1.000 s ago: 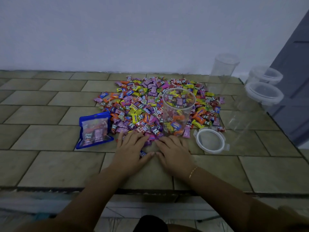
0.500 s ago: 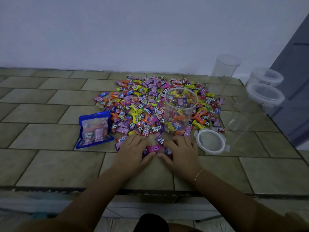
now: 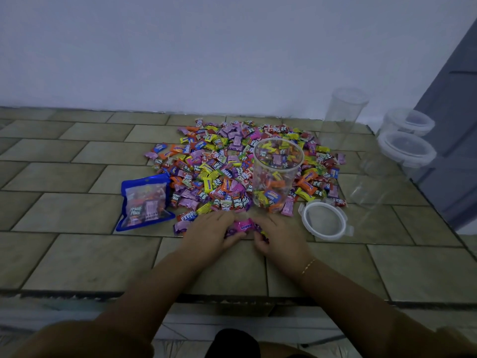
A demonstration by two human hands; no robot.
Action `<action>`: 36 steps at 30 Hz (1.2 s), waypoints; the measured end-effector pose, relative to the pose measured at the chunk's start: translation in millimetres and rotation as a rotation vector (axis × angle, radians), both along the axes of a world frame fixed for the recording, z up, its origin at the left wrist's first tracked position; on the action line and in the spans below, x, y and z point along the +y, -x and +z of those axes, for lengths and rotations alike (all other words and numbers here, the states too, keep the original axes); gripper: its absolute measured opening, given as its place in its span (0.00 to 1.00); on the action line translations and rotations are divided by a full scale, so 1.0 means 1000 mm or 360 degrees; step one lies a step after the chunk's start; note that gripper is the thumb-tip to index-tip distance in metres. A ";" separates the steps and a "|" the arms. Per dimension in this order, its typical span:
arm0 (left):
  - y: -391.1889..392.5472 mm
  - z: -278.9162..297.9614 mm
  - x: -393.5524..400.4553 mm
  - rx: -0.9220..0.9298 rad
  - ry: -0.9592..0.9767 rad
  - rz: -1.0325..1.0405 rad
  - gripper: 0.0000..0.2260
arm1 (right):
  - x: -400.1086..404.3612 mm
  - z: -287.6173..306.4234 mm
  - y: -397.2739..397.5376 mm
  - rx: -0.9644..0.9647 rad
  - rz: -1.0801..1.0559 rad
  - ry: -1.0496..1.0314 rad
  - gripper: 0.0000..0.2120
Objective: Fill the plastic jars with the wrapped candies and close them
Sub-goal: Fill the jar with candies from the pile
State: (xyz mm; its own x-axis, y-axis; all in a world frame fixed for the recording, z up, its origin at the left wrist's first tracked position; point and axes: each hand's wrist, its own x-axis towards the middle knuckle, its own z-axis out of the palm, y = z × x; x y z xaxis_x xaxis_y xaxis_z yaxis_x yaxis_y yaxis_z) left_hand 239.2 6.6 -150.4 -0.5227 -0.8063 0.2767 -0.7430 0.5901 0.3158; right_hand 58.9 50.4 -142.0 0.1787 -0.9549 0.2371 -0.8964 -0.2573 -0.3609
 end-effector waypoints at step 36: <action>0.097 0.145 -0.099 0.2606 -0.1232 0.0699 0.26 | -0.091 0.150 0.030 -0.2814 -0.0778 0.0265 0.21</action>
State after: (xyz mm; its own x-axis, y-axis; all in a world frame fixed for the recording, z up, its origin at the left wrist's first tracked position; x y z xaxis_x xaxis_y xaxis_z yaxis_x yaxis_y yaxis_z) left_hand 142.6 -92.4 -5.5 0.1048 -0.9694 -0.2222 0.4993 -0.1419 0.8547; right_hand 29.2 -40.2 7.8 -0.6072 -0.7886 -0.0971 0.4595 -0.2488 -0.8526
